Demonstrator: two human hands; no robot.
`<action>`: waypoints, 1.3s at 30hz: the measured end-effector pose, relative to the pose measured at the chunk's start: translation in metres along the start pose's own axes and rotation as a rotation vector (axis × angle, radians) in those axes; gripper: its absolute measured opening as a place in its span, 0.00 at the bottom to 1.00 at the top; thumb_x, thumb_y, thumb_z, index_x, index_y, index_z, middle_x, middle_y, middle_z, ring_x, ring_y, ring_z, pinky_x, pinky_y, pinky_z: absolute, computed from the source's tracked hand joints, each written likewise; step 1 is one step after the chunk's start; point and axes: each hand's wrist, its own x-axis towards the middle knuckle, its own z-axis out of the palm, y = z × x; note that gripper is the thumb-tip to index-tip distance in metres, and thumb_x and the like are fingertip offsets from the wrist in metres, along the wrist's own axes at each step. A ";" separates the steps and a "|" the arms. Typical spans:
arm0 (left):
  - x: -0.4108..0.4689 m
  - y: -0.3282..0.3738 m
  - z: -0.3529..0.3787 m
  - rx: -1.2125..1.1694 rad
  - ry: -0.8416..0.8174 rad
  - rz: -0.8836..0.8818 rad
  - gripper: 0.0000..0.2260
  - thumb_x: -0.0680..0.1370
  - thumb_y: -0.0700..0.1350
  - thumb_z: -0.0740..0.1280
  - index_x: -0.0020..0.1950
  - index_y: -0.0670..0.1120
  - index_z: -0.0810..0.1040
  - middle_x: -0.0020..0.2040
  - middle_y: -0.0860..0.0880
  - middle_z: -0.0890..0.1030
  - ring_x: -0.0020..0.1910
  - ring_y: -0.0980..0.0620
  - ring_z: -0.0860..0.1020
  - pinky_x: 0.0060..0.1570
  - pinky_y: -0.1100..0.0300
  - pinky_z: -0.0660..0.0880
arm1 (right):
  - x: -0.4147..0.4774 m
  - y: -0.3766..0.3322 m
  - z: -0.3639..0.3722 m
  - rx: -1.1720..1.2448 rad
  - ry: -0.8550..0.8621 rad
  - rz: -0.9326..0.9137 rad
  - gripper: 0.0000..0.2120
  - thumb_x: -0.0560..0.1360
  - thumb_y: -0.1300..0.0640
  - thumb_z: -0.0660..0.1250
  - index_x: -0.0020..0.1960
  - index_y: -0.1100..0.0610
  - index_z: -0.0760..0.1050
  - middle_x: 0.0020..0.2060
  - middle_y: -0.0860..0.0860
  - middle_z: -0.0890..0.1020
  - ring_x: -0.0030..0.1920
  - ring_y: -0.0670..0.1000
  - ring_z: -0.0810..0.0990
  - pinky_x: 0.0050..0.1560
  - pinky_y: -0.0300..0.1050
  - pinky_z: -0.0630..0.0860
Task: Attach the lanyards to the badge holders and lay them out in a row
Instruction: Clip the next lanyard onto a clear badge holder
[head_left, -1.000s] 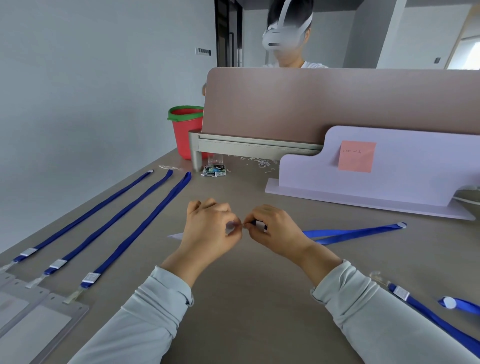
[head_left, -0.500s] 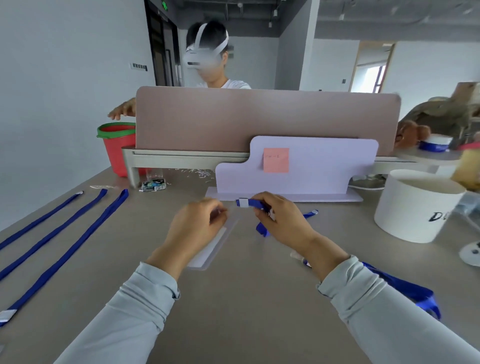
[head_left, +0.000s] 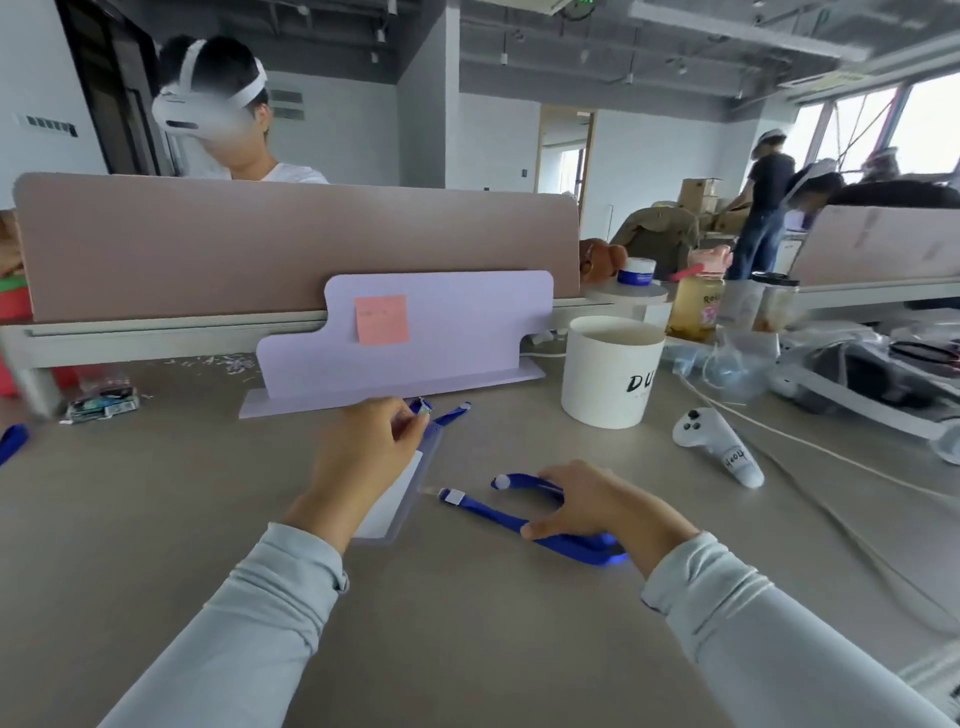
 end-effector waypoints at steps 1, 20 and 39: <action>-0.001 0.002 0.002 0.003 -0.003 0.013 0.13 0.76 0.50 0.64 0.37 0.43 0.77 0.33 0.48 0.80 0.34 0.47 0.77 0.33 0.59 0.70 | -0.003 -0.002 0.001 -0.022 0.022 -0.023 0.31 0.64 0.35 0.70 0.61 0.47 0.70 0.51 0.50 0.72 0.56 0.54 0.70 0.54 0.48 0.71; 0.022 0.020 0.029 -0.168 0.099 0.051 0.12 0.75 0.47 0.67 0.35 0.42 0.76 0.30 0.51 0.76 0.31 0.48 0.74 0.30 0.64 0.65 | 0.004 0.012 -0.029 0.826 0.281 -0.174 0.05 0.77 0.61 0.63 0.47 0.52 0.75 0.37 0.55 0.80 0.35 0.51 0.76 0.36 0.41 0.73; 0.089 0.063 0.101 -0.290 0.134 0.151 0.10 0.76 0.47 0.64 0.36 0.46 0.75 0.31 0.51 0.77 0.31 0.51 0.74 0.30 0.68 0.65 | 0.084 0.072 -0.191 0.890 1.056 -0.159 0.11 0.75 0.65 0.65 0.57 0.61 0.78 0.47 0.55 0.82 0.43 0.52 0.80 0.39 0.31 0.78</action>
